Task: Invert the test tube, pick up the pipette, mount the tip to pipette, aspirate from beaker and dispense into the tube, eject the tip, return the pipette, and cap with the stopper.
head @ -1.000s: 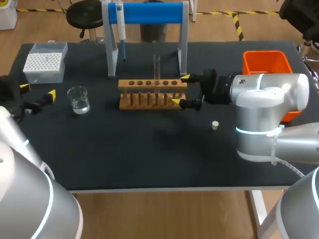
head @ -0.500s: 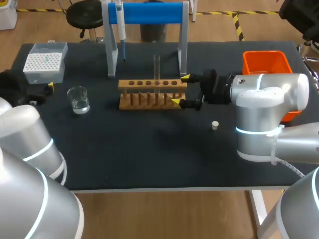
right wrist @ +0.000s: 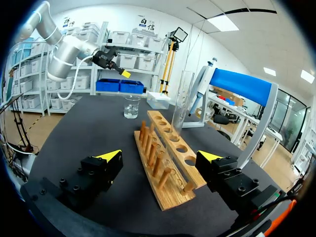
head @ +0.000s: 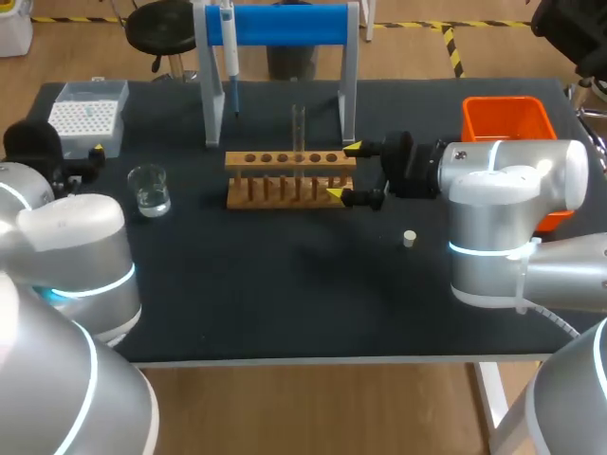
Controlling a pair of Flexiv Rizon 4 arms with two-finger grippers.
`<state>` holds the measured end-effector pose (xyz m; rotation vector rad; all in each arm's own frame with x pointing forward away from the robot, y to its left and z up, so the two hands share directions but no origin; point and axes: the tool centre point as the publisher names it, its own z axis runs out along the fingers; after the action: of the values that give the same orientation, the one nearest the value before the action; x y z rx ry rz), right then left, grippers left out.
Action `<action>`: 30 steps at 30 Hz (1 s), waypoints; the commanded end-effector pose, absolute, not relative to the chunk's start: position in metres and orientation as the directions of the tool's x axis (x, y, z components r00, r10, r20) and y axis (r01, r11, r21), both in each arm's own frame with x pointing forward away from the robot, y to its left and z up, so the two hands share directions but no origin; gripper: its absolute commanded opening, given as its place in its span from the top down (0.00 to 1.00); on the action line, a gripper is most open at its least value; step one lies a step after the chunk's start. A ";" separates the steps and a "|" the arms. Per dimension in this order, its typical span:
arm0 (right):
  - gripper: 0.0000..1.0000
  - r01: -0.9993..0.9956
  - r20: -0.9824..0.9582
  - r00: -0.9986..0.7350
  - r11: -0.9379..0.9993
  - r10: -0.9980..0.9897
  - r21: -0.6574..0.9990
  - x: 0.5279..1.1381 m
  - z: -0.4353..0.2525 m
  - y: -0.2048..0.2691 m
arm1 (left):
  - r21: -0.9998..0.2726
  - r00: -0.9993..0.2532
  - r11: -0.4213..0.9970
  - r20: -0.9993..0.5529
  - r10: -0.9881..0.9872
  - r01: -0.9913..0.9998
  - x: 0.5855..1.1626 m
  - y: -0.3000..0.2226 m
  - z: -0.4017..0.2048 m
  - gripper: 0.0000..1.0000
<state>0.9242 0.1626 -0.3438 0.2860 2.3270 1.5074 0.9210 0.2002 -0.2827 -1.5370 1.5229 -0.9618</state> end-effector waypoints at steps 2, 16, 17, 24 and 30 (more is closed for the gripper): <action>0.00 -0.021 -0.183 -0.916 0.414 0.356 0.910 0.923 -0.344 0.163 | -0.894 0.060 -0.011 -0.018 -0.998 -0.449 0.931 0.200 -0.280 0.00; 0.00 -0.021 -0.183 -0.916 0.414 0.356 0.910 0.923 -0.344 0.163 | -0.893 0.086 -0.021 -0.020 -0.996 -0.450 0.940 0.207 -0.285 0.00; 0.00 -0.021 -0.183 -0.916 0.414 0.356 0.910 0.923 -0.344 0.163 | -0.893 0.090 -0.022 -0.021 -0.996 -0.449 0.942 0.208 -0.286 0.00; 0.00 -0.021 -0.183 -0.916 0.414 0.356 0.910 0.923 -0.344 0.163 | -0.901 0.073 -0.017 -0.016 -0.997 -0.434 0.955 0.210 -0.292 0.00; 0.00 -0.021 -0.183 -0.916 0.414 0.356 0.910 0.923 -0.344 0.163 | -0.902 0.066 -0.023 -0.006 -0.998 -0.430 0.965 0.212 -0.298 0.00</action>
<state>0.9242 0.1627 -0.3438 0.2859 2.3270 1.5074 0.9605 0.2099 -0.2932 -1.5716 1.4742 -0.9109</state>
